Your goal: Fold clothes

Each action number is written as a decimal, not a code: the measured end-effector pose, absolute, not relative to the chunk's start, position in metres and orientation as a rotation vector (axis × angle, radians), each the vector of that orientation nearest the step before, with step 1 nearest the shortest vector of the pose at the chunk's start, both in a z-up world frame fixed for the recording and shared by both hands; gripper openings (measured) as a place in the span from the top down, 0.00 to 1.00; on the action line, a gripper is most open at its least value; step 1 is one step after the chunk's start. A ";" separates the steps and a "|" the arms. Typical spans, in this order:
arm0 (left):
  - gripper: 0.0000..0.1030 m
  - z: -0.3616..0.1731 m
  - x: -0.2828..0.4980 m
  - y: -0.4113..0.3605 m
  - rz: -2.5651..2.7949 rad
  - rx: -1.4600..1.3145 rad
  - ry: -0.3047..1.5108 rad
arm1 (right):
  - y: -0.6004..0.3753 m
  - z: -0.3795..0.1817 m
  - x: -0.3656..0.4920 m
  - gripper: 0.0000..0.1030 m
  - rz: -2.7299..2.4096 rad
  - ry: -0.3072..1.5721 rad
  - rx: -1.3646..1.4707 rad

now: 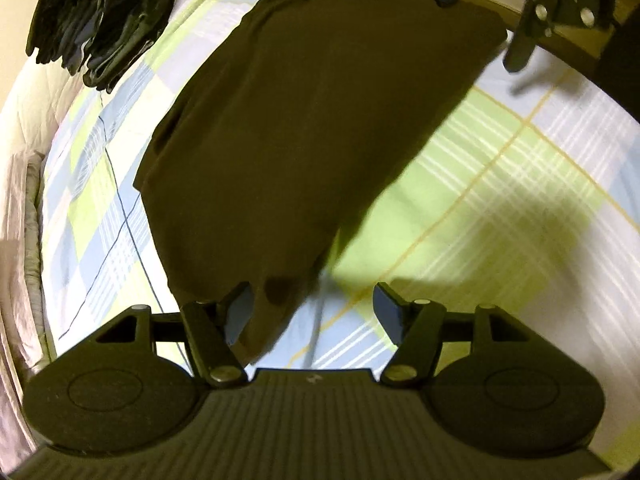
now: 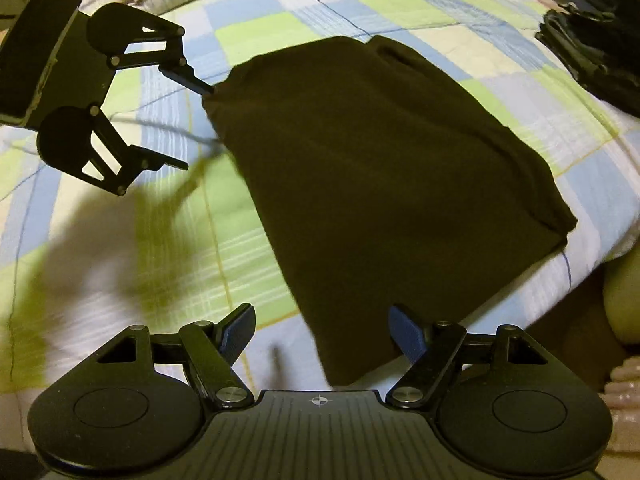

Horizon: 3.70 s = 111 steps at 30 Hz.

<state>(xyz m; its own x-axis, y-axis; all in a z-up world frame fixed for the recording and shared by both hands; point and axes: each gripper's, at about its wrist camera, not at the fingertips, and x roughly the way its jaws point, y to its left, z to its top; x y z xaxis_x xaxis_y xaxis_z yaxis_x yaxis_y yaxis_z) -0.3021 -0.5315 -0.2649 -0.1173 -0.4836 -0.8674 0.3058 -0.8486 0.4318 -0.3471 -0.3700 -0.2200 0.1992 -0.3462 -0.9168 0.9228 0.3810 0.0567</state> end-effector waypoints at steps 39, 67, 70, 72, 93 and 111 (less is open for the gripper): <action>0.39 -0.298 -0.312 -0.538 -2.000 1.721 -0.540 | -0.373 -0.268 -0.301 0.31 -0.931 1.218 0.176; 0.59 -0.301 -0.314 -0.570 -2.064 1.775 -0.393 | -0.389 -0.245 -0.315 0.69 -0.929 1.194 0.294; 0.63 -0.301 -0.311 -0.571 -2.078 1.755 -0.377 | -0.383 -0.252 -0.308 0.50 -0.935 1.213 0.259; 0.69 -0.300 -0.308 -0.571 -2.089 1.747 -0.353 | -0.380 -0.258 -0.302 0.48 -0.932 1.225 0.233; 0.91 -0.303 -0.315 -0.548 -2.012 1.618 -0.428 | -0.371 -0.215 -0.349 0.86 -0.913 1.202 0.110; 0.92 -0.256 -0.308 -0.555 -2.068 1.607 -0.349 | -0.385 -0.254 -0.342 0.77 -0.918 1.237 -0.006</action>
<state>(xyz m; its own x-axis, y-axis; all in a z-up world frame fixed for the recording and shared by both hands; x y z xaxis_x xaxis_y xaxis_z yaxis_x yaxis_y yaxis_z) -0.3082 -0.5552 -0.2562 -0.1828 -0.5259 -0.8307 0.2237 -0.8450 0.4857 -0.3417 -0.3846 -0.2539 0.0298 -0.5988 -0.8004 0.5927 0.6554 -0.4682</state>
